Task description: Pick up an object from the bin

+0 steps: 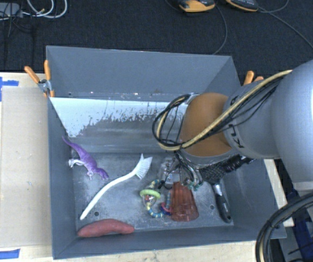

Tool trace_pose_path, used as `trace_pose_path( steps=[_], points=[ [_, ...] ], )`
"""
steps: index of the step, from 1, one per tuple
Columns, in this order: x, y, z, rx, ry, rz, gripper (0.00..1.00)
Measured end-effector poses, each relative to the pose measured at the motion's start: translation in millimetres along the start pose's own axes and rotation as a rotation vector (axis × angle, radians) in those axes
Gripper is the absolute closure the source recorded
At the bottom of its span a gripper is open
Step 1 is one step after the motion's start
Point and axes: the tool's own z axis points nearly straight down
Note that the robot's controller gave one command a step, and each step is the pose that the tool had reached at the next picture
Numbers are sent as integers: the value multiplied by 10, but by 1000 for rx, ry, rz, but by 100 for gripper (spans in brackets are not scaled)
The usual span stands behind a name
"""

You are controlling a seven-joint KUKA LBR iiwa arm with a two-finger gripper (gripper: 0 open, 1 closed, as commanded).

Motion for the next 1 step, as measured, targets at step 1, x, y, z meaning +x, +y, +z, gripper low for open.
trace_pose_path(
  steps=[1],
  points=[
    [11,3,-44,1,4,1,100]
  ],
)
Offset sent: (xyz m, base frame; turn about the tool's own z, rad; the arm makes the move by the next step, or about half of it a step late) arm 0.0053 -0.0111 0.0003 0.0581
